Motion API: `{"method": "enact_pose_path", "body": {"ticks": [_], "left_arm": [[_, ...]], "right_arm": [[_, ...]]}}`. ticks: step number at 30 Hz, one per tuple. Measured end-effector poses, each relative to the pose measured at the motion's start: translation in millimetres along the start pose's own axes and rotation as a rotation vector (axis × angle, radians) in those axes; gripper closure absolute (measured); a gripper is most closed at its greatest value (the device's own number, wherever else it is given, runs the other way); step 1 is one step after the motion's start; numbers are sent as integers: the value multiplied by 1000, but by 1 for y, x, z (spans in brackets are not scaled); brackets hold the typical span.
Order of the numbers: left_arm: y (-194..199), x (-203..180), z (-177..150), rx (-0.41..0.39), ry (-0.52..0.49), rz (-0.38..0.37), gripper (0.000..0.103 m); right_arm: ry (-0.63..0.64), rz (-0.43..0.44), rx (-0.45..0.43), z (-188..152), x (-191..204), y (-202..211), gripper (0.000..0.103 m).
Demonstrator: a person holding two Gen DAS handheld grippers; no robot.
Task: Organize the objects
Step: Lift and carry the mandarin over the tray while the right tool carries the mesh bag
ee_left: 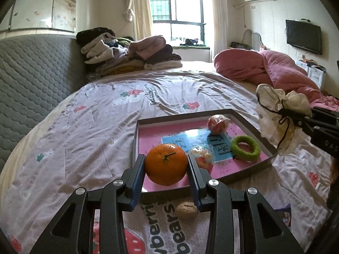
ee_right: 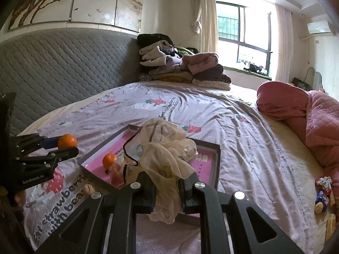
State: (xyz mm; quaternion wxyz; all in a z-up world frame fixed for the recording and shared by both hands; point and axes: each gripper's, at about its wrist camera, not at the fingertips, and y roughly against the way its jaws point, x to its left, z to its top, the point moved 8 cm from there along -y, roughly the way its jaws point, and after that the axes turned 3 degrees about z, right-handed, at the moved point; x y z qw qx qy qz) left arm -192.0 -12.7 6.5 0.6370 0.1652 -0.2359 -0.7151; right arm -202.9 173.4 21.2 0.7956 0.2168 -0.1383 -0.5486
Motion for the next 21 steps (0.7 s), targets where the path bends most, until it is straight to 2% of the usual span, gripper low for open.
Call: {"method": "enact_pose_path", "body": {"ticks": [21], "left_arm": [[-22,5,36,-27,-14,18,64]], "right_arm": [[-19,-2,-43,23,-11,-5,86]]}}
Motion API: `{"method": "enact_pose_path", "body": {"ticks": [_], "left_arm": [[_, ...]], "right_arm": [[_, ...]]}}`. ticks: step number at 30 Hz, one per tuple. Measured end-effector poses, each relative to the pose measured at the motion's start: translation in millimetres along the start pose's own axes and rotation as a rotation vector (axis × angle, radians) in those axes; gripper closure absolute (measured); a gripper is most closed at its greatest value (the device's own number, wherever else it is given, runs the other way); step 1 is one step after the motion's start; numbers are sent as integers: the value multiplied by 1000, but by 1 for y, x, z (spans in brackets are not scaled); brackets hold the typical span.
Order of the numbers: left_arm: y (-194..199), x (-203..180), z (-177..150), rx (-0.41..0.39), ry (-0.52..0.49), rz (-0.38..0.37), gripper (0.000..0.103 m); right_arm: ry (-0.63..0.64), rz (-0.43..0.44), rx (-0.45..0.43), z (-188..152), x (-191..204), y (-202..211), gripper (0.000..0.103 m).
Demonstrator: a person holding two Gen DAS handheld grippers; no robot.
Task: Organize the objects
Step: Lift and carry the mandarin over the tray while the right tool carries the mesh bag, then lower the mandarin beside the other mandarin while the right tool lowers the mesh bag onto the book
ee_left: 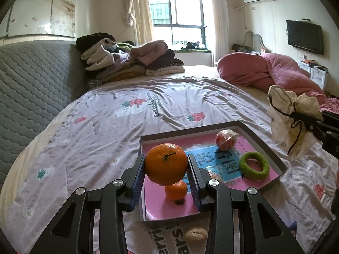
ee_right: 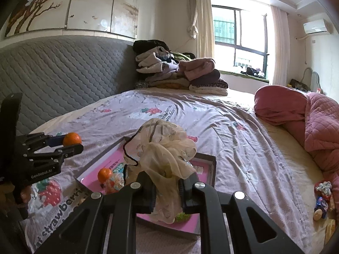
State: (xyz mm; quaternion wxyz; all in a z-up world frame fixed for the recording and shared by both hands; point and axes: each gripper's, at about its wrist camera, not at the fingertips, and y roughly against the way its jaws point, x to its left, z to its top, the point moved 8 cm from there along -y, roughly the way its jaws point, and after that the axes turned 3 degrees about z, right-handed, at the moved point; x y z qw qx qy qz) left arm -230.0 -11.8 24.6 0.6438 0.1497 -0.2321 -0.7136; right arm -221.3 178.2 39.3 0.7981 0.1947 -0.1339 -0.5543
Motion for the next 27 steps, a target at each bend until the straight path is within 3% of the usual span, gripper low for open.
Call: {"method": "enact_pose_path", "body": {"ticks": [13,27], "left_arm": [[-18,7,7,13,20,4,64],[-63,12,-9,106,31,4,64]], "right_arm": [[-1,-1,-26,21,-12,-16,86],[-77,53,26,13,-28,-52,85]]}}
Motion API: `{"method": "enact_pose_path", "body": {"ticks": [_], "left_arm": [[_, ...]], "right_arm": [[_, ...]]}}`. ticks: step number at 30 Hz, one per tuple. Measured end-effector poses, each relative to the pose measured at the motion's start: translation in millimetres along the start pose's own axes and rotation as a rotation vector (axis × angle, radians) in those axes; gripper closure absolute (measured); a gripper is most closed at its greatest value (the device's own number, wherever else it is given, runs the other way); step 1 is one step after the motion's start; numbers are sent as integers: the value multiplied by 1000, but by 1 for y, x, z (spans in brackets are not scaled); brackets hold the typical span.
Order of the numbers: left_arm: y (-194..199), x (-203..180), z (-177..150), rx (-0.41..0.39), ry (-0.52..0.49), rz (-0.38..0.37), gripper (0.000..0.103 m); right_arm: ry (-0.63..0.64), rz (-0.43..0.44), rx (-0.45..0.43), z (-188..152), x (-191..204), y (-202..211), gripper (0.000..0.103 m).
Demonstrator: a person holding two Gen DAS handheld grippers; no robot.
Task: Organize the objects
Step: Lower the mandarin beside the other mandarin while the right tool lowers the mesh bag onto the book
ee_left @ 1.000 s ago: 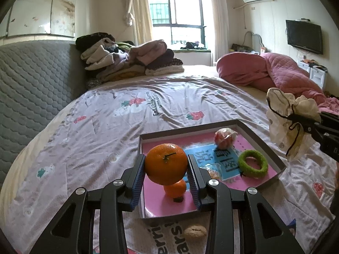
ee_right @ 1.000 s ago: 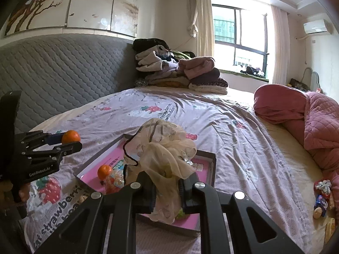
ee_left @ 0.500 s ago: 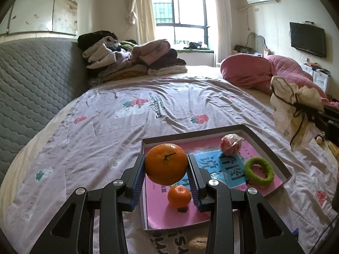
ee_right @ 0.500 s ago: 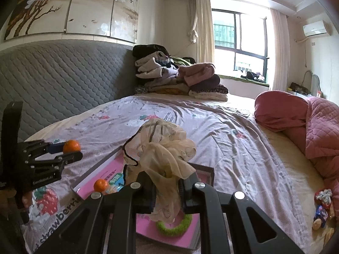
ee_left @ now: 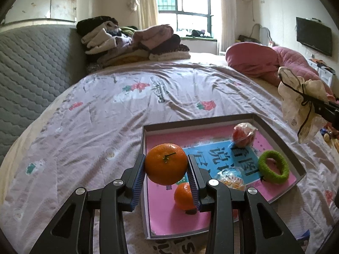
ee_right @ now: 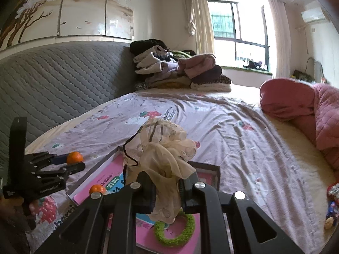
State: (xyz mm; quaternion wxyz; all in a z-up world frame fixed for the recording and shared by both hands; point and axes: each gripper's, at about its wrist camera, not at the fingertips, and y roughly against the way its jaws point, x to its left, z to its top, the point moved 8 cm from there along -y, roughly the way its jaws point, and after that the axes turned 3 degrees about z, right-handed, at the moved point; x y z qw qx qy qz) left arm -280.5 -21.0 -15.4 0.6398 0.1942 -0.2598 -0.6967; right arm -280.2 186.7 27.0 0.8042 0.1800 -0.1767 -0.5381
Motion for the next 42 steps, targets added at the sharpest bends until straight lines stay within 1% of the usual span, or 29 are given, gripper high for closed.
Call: {"method": "enact_pose_path", "body": {"ticks": [9,21,25,29,38,42], "left_arm": [[-25,4,-17,63,-9,18,64],[-36,-2,-32,104,-41,26,64],[-34,-4,-34,98,-49,33,64],[-33,-5,-37,98,-46,29,64],[-26,-4,-40,104,-31,13,64],[-26,-1,-40,109,-17,8,64]], "right_arm": [[-9,9,76,-24,-2,-26,85],[1,8,165,-56,1,-51,85],[2,3,191,-62,0,-55,84],[18,-22,217,-69,-1,-59,84],[40,-44,232,-73,0,-62,84],[34,-67,235,-75,-4,-63,84]]}}
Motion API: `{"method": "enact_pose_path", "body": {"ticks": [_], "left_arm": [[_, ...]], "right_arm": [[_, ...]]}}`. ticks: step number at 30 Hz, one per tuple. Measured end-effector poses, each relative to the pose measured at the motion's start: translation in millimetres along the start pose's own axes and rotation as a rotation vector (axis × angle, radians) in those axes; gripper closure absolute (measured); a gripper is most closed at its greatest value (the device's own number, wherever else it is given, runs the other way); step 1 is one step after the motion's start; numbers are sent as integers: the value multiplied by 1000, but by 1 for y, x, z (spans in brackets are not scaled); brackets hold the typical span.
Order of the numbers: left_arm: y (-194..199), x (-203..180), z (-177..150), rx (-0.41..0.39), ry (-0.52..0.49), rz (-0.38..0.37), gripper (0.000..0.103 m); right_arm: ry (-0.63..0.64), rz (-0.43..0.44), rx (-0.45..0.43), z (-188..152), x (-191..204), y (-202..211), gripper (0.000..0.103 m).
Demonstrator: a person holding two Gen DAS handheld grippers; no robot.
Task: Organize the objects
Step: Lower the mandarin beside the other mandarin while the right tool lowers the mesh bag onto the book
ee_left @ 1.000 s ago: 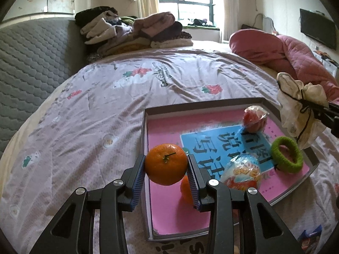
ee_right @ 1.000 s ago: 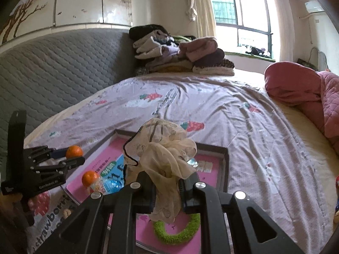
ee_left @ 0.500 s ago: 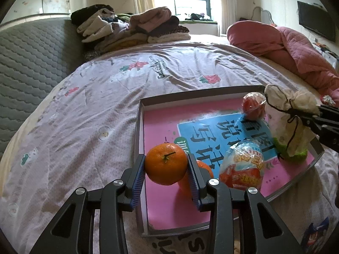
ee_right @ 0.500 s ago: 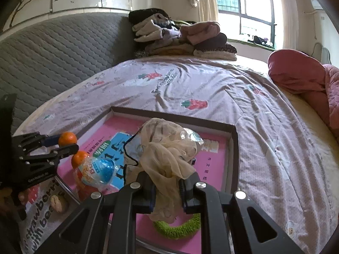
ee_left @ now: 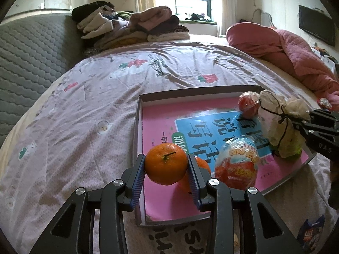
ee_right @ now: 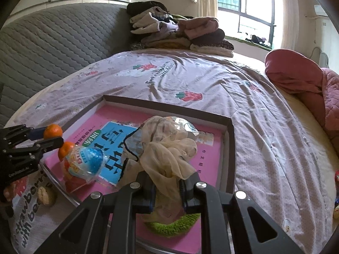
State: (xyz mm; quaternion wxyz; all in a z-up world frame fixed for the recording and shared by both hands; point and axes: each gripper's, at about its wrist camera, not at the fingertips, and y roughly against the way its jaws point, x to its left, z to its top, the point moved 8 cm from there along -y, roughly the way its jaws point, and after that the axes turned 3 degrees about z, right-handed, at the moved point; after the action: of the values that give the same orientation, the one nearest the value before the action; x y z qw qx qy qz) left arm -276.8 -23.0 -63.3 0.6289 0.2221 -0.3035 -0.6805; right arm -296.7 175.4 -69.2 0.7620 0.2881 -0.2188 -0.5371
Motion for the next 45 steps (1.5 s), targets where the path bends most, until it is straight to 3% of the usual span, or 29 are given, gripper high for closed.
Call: {"method": "enact_pose_path", "body": {"ticks": [10,30,45], "left_arm": [[8,-3,-5,9,7,-25,64],[-4,-19,-23,68,-54,-30,64],[-9,-17,-23,73,-34,-44,63]], "right_arm": [[19,20,-15,5,6,9,84],[36,-25,51,-13,5,-10,84],[40,-31,79,-19,6,-13,84]]}}
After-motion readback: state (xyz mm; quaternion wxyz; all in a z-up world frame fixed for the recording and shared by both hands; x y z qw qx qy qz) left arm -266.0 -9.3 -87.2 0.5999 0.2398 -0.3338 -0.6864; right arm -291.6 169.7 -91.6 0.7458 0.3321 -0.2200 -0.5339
